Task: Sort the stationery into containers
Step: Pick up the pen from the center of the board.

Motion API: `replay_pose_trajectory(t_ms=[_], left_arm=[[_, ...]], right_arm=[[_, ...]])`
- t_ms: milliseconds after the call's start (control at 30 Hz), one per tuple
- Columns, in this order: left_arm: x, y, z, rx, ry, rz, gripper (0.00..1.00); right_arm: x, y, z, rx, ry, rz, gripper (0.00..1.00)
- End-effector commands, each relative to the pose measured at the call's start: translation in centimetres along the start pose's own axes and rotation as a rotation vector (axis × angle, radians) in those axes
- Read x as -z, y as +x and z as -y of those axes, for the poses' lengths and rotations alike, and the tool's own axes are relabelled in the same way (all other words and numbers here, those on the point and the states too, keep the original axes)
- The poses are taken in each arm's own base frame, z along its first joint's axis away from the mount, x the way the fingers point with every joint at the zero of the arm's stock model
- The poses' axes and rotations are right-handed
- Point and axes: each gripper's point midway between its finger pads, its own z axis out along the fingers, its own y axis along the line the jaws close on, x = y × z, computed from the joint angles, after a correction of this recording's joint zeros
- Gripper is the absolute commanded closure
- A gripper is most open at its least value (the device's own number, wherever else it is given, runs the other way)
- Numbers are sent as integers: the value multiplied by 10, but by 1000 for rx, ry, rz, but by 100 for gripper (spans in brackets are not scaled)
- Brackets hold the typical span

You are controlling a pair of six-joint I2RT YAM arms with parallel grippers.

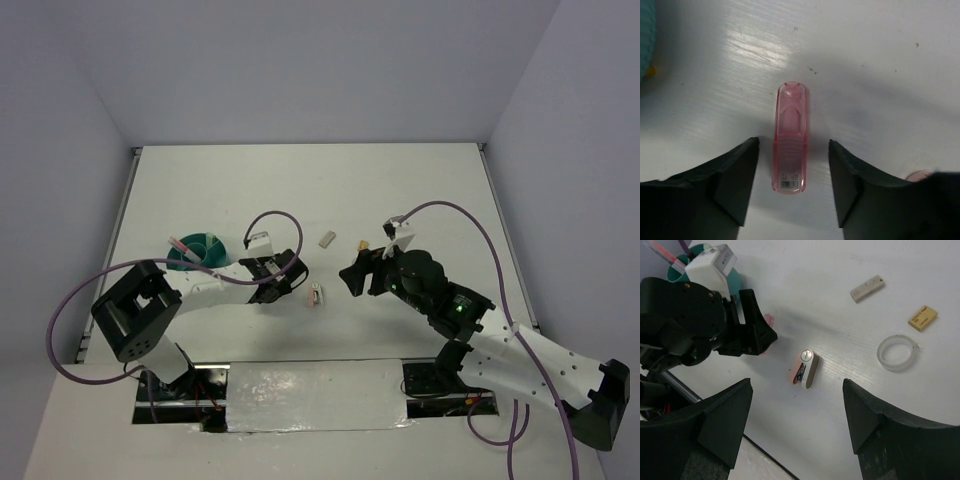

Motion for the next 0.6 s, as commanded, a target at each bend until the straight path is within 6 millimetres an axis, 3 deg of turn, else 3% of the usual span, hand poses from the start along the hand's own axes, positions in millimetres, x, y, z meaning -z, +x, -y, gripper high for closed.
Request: replay_pose_trajectory(t_ms=[0,133,233,333,400,567], left_arm=[[-7,10,-1,-8,11,-22,34],[-10,17,-10,-18,-7,-32,60],[-9,17,-15,-23,-9,-28,71],[-5,14,-14,-29,22,-15,100],[3,9,-7,-67,76,13,100],[66,-27,39,-110,434,248,100]], right_arm=[[1,-11,-12,-8,-53,47,20],[2,-14,-18,-4,-84,55,20],[4,-16,-22,-4,-105,61,20],[6,-21,-26,-16,-129,90,19],[5,-20,-25,-32,-141,107,15],[-5,-34,-31,-114,-164,96,15]])
